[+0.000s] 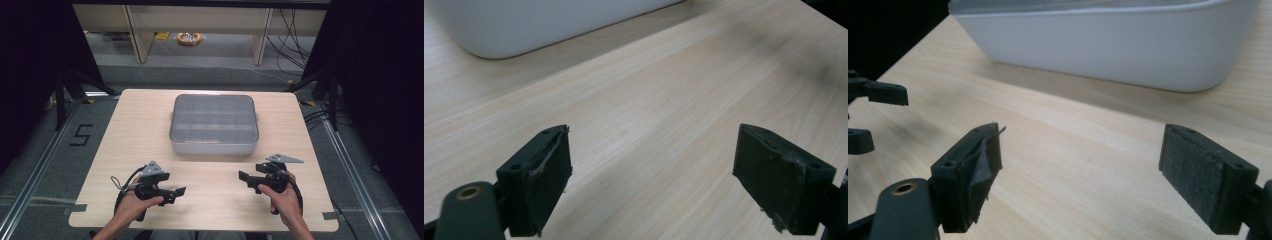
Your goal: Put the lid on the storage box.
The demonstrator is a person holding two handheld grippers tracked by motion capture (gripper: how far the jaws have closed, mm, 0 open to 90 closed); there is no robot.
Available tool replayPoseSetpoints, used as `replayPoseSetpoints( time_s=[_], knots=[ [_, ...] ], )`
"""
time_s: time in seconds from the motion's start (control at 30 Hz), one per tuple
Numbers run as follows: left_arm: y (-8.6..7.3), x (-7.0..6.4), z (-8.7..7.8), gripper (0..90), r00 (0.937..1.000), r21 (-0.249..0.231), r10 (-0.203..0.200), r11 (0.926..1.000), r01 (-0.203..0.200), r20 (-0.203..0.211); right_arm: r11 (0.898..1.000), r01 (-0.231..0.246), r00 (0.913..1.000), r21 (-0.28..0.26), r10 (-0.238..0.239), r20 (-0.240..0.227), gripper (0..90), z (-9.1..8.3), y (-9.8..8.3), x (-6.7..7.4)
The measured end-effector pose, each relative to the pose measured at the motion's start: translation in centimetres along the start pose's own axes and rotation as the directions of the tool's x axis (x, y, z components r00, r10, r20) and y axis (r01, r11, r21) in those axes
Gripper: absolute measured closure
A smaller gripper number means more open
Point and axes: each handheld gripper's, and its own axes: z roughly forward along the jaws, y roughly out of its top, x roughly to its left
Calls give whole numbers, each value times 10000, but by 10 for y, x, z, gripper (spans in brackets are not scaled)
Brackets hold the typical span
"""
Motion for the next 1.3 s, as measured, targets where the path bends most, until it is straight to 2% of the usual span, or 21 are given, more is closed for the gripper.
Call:
replayPoseSetpoints(
  time_s=[0.1,0.13,0.17,0.2,0.23,0.3,0.33,0.37,0.47,0.63,0.67,0.7,0.73,0.83,1.03,1.07,1.1,1.2,1.23,1.27,1.3],
  knots=[
    [-5,-3,-2,148,10000,126,45,9999,-46,75,10000,23,9999,6,-23,-127,183,-1,-5,2],
    [-7,-4,-2,148,9999,84,-5,10000,4,172,10000,46,10000,58,-46,-5,183,-2,-7,3],
    [-9,-5,-3,148,9999,194,67,9998,-69,89,9996,-233,9997,126,233,-41,184,-2,-9,6],
    [-10,-6,-4,148,9999,153,84,9998,-86,104,10000,-32,9999,68,32,-119,186,-3,-10,5],
    [-11,-6,-5,148,9998,153,111,9998,-113,154,9998,141,9999,148,-141,34,187,-4,-12,4],
    [-14,-7,-7,148,9999,153,96,9998,-99,143,9998,40,10000,209,-38,-56,188,-4,-15,5],
    [-15,-7,-9,148,9998,191,182,9996,-184,98,9994,-171,9998,288,175,-131,190,-5,-17,8],
    [-16,-8,-10,148,9998,211,157,9997,-159,89,9997,103,9999,243,-102,-59,191,-5,-19,7],
    [-20,-10,-13,149,9999,131,111,9999,-112,95,9995,90,9998,307,-85,-183,191,-8,-25,9],
    [-25,-14,-16,149,9998,250,204,9995,-205,49,9986,284,9996,441,-282,-49,191,-12,-34,13],
    [-26,-15,-16,149,9997,302,244,9992,-247,100,9984,256,9996,506,-251,-113,190,-14,-35,14],
    [-28,-17,-16,148,9998,212,163,9996,-166,152,9988,-84,9999,485,91,-129,189,-13,-37,17],
    [-28,-18,-17,149,9997,259,233,9994,-236,114,9985,194,9998,512,-194,-5,189,-14,-39,15],
    [-31,-21,-19,149,9996,164,285,9995,-286,61,9969,385,9993,686,-382,-56,187,-17,-45,17],
    [-37,-26,-21,149,9994,311,327,9990,-330,114,9952,285,9994,931,-264,-234,184,-21,-55,23],
    [-37,-28,-21,149,9995,315,303,9990,-307,130,9946,437,9987,942,-410,-298,183,-23,-59,26],
    [-37,-27,-22,149,9984,444,541,9975,-548,168,9955,323,9992,889,-299,-281,182,-24,-61,28],
    [-38,-26,-22,149,9979,540,641,9964,-646,108,9944,262,9992,1029,-230,-327,181,-27,-64,31],
    [-38,-26,-22,149,9975,591,692,9958,-700,170,9929,674,9973,983,-643,-342,180,-27,-64,28],
    [-38,-26,-22,149,9975,591,692,9958,-700,170,9941,400,9988,1010,-368,-334,179,-26,-65,30],
    [-38,-24,-21,149,9983,581,579,9966,-583,90,9931,578,9978,1017,-543,-372,179,-26,-65,28]
  ],
)
